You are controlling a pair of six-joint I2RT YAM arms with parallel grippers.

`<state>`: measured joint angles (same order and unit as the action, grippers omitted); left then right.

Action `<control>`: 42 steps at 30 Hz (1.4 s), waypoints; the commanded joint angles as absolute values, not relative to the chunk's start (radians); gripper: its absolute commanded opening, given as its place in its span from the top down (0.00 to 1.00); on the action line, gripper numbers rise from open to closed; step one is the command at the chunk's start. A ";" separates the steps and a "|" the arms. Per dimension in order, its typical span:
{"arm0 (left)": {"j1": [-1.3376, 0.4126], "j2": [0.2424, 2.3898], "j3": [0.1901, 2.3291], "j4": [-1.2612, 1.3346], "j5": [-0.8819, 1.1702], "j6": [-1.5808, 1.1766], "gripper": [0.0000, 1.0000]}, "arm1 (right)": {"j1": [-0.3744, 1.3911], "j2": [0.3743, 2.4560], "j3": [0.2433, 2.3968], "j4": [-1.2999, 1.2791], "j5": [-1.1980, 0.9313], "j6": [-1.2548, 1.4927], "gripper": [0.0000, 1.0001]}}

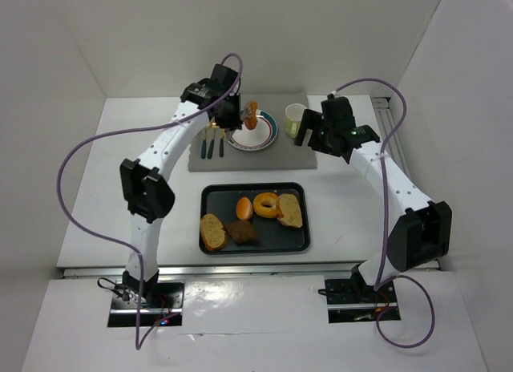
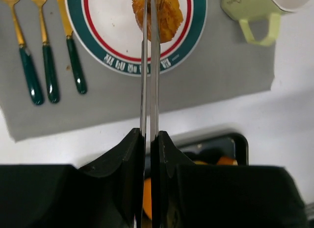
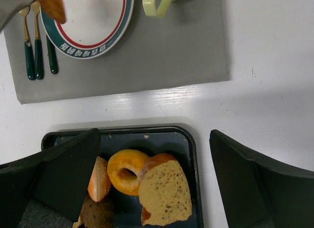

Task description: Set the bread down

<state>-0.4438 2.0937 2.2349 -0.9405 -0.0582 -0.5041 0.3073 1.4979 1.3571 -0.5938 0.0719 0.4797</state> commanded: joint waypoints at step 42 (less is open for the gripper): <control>-0.655 1.278 1.316 -1.048 0.104 -0.551 0.35 | 0.353 1.496 1.361 -0.591 0.044 0.497 0.01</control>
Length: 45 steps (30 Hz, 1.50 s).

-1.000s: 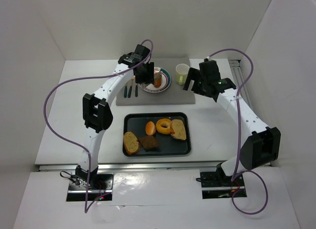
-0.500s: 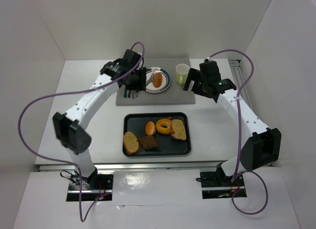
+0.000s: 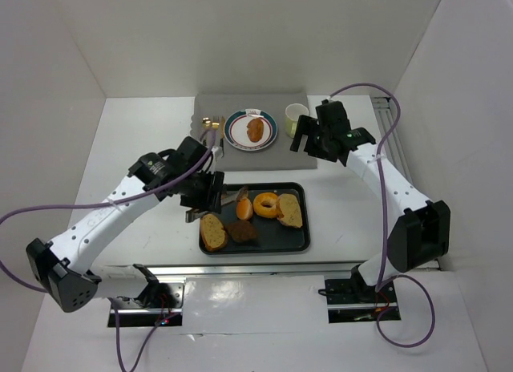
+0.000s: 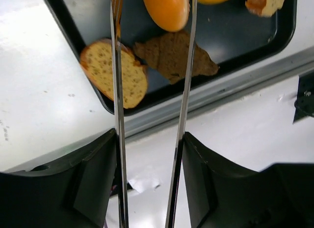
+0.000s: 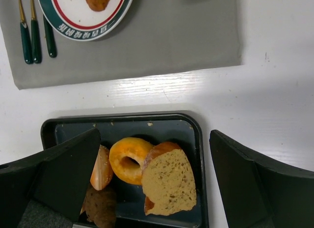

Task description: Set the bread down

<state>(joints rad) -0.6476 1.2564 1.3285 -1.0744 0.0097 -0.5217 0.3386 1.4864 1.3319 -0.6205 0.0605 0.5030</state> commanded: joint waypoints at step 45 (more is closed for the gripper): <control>-0.367 2.095 2.242 -1.008 0.060 -0.488 0.52 | 0.362 1.485 1.352 -0.589 0.081 0.497 0.01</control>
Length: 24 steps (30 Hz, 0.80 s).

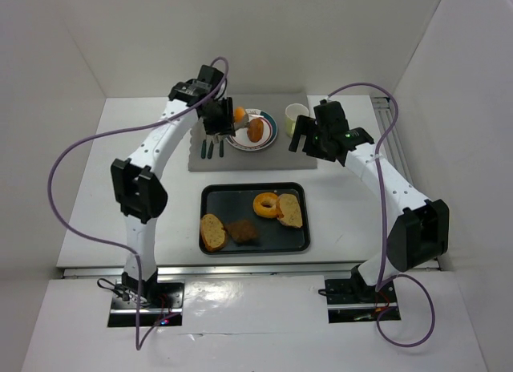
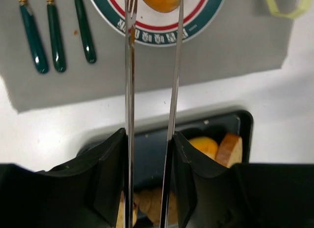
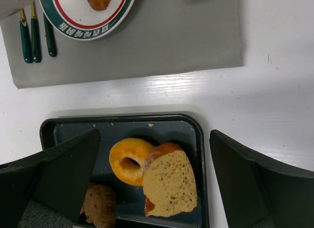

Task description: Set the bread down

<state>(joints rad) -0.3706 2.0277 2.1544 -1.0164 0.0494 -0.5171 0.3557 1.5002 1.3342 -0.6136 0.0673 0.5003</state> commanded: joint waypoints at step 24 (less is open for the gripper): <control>-0.367 1.832 2.044 -0.974 -0.009 -0.506 0.40 | 0.362 1.476 1.342 -0.589 0.072 0.506 0.01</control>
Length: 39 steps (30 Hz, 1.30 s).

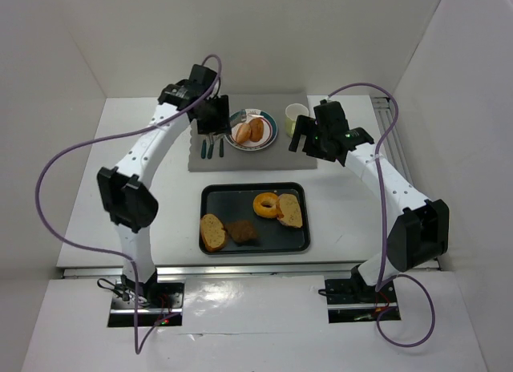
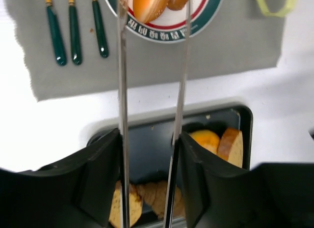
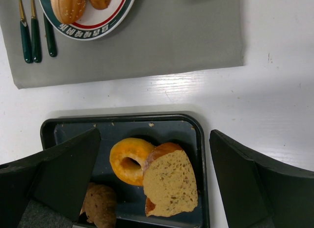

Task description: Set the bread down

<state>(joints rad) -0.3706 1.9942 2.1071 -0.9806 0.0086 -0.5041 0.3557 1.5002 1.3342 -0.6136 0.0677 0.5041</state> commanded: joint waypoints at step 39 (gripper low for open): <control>-0.739 1.104 1.215 -1.365 -0.120 -0.979 0.53 | 0.522 1.628 1.385 -0.552 -0.023 0.466 0.01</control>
